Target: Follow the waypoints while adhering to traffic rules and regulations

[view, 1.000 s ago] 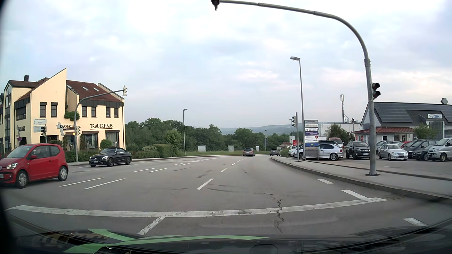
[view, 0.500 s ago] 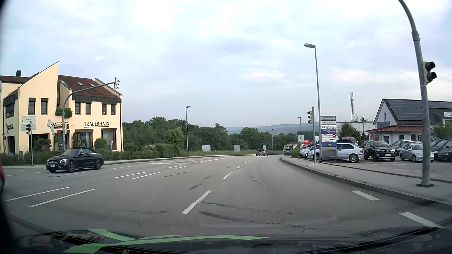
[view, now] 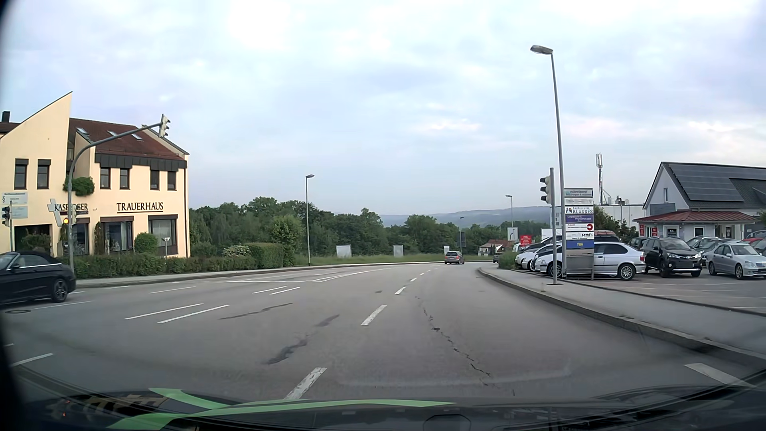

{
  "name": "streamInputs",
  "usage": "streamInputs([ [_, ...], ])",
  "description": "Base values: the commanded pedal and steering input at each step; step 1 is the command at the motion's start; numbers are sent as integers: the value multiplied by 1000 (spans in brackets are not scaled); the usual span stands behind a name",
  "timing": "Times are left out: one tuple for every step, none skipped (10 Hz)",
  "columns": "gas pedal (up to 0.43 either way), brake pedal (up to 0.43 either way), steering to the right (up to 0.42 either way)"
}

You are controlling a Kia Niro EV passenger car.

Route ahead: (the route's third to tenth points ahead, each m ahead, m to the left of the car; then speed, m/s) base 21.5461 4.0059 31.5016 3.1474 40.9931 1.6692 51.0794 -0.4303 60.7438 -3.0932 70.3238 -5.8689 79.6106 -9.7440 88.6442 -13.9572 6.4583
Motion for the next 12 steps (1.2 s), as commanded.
streamInputs([
  [110,0,36],
  [130,0,35],
  [138,0,34],
  [138,0,31],
  [138,0,28],
  [138,0,25],
  [138,0,21],
  [138,0,17],
  [138,0,15],
  [138,0,15],
  [138,0,15],
  [138,0,15],
])
